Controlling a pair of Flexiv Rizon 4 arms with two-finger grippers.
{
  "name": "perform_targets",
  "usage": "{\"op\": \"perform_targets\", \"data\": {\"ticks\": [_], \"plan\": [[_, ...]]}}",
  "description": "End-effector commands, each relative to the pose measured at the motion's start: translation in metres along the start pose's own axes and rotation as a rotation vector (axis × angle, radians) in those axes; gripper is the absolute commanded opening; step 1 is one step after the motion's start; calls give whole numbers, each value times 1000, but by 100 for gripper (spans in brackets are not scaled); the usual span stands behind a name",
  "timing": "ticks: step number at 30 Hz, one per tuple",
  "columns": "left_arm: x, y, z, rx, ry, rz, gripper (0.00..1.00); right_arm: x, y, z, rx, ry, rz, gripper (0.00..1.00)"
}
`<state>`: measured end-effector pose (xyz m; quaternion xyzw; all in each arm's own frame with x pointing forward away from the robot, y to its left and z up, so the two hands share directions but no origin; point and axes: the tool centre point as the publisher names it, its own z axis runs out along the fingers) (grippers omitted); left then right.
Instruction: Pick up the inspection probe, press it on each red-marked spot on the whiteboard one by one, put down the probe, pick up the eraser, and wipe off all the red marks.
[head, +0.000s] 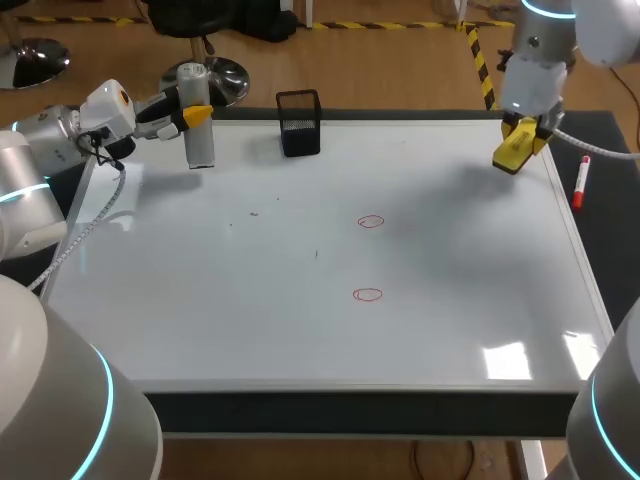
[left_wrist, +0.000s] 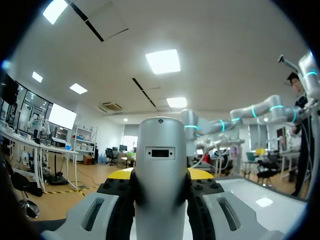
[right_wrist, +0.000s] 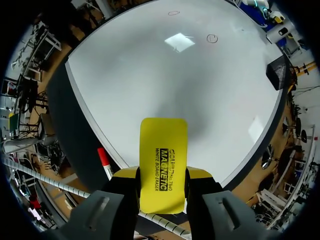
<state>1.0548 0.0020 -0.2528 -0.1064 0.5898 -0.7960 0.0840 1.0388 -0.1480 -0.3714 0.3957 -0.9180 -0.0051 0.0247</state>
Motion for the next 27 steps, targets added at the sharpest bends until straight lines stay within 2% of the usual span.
{"op": "perform_targets", "data": {"ticks": [1,4,9,19,27], "plan": [[-1,0,0,3,2,1,0,0,0,-2,2,4,-2,0],[-1,-2,2,6,11,7,0,0,0,-2,2,4,-2,0],[9,-4,19,15,80,13,0,0,0,-2,2,4,-2,0],[57,-5,79,61,286,-7,0,0,0,-2,2,4,-2,0],[89,-7,115,106,390,-34,0,0,0,-2,2,4,-2,0]]}}
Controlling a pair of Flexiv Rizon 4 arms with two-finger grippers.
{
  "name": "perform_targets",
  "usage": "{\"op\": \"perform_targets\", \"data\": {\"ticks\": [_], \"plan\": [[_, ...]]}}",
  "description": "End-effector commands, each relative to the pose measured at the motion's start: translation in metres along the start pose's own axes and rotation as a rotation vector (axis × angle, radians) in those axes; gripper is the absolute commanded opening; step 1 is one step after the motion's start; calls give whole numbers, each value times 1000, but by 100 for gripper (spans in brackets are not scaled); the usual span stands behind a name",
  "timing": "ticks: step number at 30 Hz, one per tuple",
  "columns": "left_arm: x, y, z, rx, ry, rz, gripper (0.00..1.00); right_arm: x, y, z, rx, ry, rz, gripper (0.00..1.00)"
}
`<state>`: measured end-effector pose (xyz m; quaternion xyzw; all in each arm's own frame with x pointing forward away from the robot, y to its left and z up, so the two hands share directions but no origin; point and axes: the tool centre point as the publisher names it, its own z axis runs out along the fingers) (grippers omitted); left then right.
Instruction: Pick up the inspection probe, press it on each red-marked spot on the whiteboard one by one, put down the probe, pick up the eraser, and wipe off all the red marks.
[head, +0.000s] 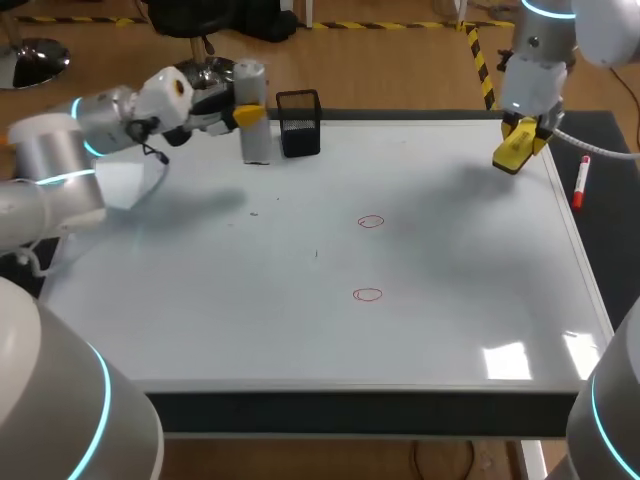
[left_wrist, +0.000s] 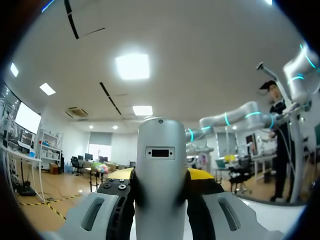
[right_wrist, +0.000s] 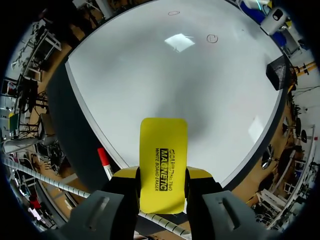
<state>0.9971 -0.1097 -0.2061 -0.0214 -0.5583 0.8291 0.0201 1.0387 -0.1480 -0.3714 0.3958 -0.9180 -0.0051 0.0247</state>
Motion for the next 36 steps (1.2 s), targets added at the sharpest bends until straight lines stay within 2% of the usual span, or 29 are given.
{"op": "perform_targets", "data": {"ticks": [1,10,18,29,36], "plan": [[-2,8,17,22,70,-12,0,0,0,-2,1,4,-2,0],[21,20,61,33,171,-46,0,0,0,-2,1,4,-2,0],[45,49,103,-17,267,-105,0,0,0,-2,1,4,-2,0],[68,86,139,-44,342,-161,0,0,0,-2,1,4,-2,0],[76,100,151,-36,357,-169,0,0,0,-2,1,4,-2,0]]}}
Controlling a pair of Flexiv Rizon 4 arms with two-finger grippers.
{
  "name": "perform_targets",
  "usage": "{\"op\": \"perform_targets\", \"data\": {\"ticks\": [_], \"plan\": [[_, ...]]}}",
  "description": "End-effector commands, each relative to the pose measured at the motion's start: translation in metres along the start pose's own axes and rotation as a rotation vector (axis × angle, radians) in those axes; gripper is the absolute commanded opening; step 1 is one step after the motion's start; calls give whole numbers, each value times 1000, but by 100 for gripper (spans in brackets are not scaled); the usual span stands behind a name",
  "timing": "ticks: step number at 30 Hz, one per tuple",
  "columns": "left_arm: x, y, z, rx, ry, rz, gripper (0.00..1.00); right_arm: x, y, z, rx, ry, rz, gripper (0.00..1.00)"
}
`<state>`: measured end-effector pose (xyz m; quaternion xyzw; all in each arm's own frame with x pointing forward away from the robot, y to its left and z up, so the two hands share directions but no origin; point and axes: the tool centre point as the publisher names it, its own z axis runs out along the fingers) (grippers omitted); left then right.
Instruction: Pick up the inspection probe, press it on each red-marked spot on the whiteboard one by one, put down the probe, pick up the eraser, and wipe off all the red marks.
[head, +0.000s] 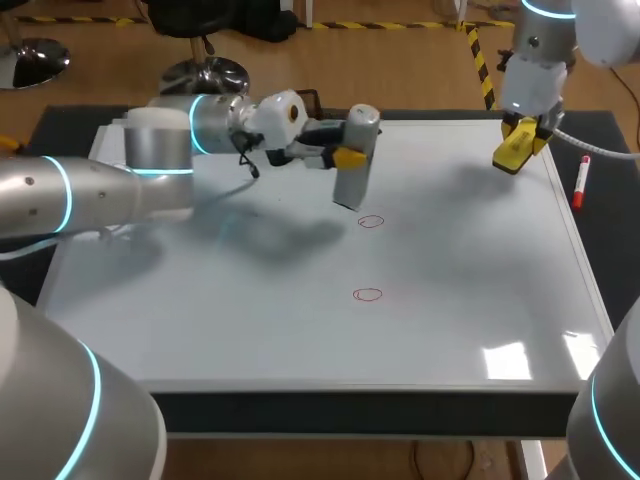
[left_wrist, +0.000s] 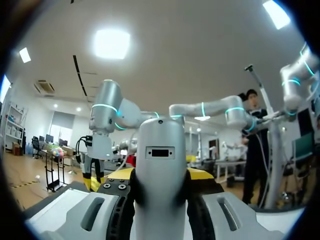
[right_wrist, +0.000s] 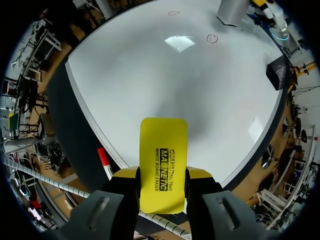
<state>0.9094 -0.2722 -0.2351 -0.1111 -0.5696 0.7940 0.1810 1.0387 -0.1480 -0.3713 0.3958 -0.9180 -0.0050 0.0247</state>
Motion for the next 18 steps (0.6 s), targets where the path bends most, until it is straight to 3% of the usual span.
{"op": "perform_targets", "data": {"ticks": [1,18], "plan": [[-6,12,7,17,29,5,0,0,0,-2,1,4,-2,0],[-11,38,18,-15,16,18,0,0,0,-2,1,4,-2,0]]}}
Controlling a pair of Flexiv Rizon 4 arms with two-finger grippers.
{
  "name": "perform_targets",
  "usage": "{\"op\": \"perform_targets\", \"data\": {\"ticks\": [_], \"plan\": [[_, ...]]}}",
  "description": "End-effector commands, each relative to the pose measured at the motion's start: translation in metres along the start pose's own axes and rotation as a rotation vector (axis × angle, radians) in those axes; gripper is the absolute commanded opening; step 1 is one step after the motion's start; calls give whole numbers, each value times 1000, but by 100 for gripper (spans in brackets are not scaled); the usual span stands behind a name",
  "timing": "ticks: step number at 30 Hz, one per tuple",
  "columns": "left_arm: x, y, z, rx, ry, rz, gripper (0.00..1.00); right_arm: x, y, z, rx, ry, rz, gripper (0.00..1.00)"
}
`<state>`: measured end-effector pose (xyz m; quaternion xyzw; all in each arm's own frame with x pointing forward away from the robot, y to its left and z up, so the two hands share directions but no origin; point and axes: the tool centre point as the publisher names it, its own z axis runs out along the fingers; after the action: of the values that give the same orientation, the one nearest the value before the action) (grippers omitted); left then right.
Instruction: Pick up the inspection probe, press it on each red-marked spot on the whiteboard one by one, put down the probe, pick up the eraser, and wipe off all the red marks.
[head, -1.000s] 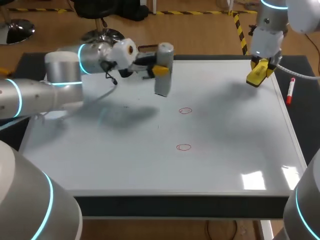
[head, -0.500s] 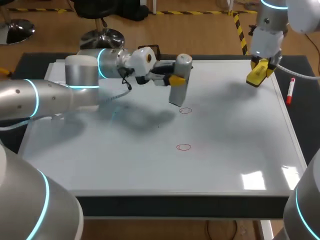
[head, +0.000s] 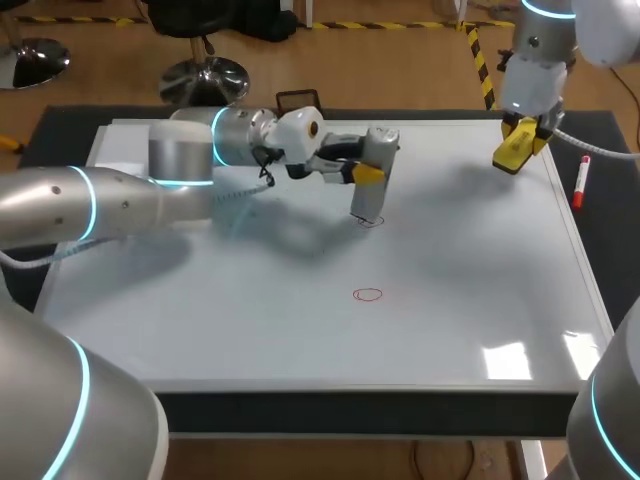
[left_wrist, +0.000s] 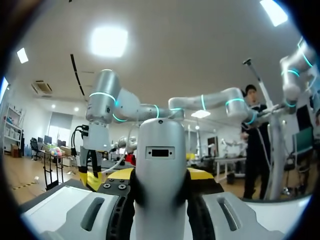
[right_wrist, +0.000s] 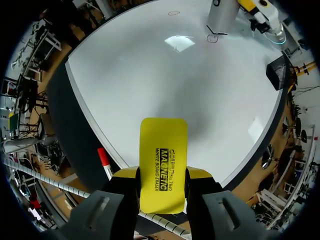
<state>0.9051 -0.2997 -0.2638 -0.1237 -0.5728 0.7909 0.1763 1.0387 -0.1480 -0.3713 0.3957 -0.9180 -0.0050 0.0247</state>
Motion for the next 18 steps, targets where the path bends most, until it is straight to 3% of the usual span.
{"op": "perform_targets", "data": {"ticks": [1,18], "plan": [[-2,4,2,-6,1,-3,0,0,0,-2,1,4,-2,0],[-7,25,-2,-23,-12,-26,0,0,0,-2,1,4,-2,0]]}}
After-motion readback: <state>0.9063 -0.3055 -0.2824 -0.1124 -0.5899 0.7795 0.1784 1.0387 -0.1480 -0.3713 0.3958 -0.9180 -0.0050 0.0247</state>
